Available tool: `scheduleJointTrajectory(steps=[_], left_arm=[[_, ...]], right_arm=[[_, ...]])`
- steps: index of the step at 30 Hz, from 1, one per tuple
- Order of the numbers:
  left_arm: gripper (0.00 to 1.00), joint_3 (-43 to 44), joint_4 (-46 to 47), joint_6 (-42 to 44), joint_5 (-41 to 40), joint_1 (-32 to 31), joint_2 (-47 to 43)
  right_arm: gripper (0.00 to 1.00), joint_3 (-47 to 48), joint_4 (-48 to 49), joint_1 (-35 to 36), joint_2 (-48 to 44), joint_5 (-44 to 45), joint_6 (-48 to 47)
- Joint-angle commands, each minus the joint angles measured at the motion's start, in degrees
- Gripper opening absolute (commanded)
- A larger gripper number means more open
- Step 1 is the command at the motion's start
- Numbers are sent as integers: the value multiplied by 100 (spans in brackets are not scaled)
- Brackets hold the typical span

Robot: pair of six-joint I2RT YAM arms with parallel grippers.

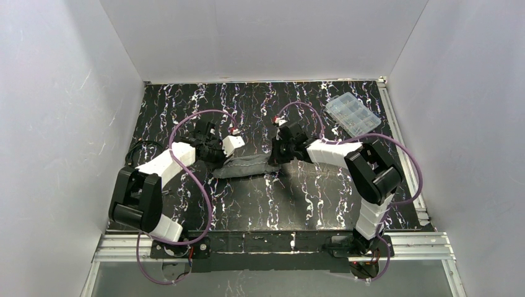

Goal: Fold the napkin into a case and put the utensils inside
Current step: Fold the smaller rectangle-folded napkin at the center of the board.

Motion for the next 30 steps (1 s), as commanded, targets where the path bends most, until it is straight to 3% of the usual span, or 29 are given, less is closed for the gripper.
scheduleJointTrajectory(steps=[1,6,15,22,30], left_arm=[[0,-193,-276,42,331,23,-229],[0,-310,-206,146,369,-30,-221],[0,-247,-113,-192,433,-346,-161],[0,-613,-86,201,234,-470,-262],[0,-1166,314,650,-432,-874,-268]], right_arm=[[1,-377,-335,-83,-317,1124,653],[1,-550,36,27,-663,1039,1131],[1,-178,-12,450,-198,1267,1401],[1,251,-609,418,-323,1791,1356],[1,302,-575,335,-102,1755,1194]])
